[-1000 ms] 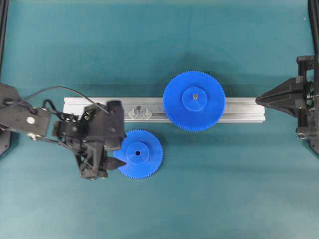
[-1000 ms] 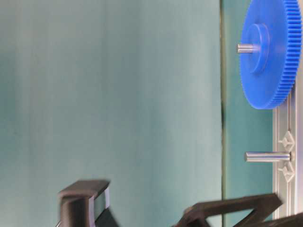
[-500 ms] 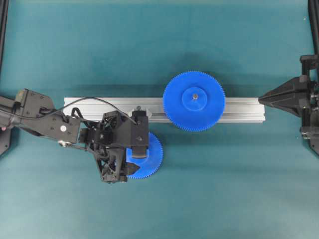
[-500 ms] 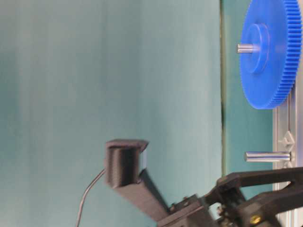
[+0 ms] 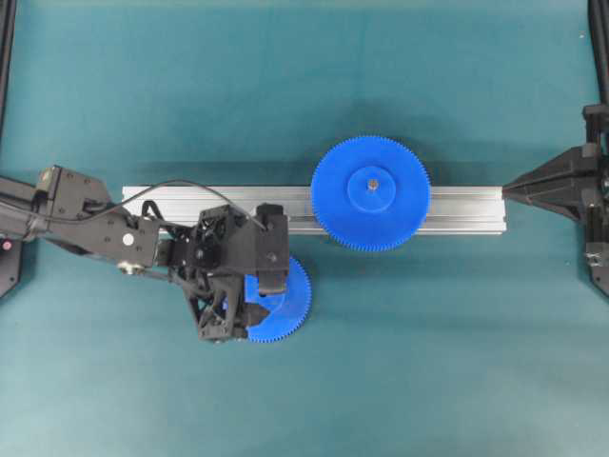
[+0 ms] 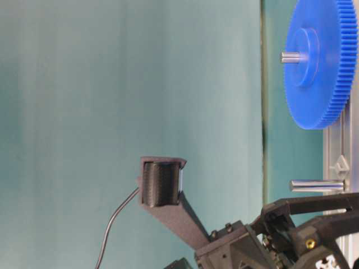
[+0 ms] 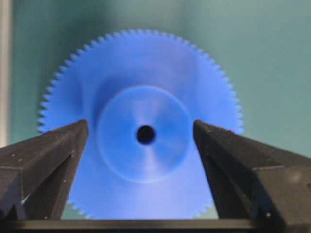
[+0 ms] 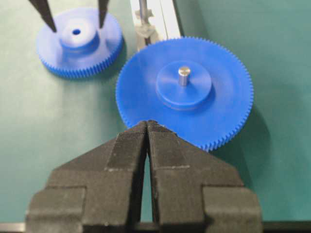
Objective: Insert the small gear onto the shaft.
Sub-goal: 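Close the left gripper on the small blue gear's hub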
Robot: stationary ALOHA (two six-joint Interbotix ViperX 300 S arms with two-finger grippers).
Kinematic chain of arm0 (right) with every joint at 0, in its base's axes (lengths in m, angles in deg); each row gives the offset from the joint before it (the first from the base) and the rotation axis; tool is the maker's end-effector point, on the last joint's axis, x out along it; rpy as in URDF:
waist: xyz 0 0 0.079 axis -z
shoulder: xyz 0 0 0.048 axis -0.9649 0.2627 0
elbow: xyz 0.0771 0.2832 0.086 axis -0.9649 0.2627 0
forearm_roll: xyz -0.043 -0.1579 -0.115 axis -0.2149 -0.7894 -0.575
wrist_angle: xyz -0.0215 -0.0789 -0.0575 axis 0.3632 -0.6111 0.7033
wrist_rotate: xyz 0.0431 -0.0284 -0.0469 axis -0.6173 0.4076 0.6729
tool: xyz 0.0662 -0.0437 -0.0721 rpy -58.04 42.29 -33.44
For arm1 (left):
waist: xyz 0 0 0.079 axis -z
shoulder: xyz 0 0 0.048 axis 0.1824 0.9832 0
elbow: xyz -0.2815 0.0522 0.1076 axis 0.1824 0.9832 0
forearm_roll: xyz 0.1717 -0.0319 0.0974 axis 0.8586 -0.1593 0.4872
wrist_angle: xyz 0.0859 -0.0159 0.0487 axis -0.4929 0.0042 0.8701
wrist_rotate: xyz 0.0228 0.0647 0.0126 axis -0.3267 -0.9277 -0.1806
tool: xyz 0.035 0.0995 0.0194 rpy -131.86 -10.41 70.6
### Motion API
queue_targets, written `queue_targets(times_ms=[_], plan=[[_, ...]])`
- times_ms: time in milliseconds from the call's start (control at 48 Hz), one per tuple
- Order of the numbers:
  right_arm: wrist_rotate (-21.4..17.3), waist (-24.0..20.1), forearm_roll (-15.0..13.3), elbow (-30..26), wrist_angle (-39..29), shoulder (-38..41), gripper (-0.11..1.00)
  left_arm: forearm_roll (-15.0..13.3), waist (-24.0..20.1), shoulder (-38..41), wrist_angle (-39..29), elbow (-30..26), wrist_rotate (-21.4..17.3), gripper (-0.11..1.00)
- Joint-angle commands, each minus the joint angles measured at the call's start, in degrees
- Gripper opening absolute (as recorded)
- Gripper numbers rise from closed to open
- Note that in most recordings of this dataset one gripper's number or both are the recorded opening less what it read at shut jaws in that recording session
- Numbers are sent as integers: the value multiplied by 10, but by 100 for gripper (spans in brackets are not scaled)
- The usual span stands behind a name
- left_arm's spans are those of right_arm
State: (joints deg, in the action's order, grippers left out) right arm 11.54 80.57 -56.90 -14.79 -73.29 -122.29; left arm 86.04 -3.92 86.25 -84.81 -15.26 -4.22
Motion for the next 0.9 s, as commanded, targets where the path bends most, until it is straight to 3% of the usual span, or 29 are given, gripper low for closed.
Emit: queue_targets(times_ms=[0,875], plan=[[-6,1,-1,-5,4,3,8,2,2,-4,1,-11,-1,90],[-7,5,-1,-1,4,3,8,1,11,-5,1,-8,-2,90]])
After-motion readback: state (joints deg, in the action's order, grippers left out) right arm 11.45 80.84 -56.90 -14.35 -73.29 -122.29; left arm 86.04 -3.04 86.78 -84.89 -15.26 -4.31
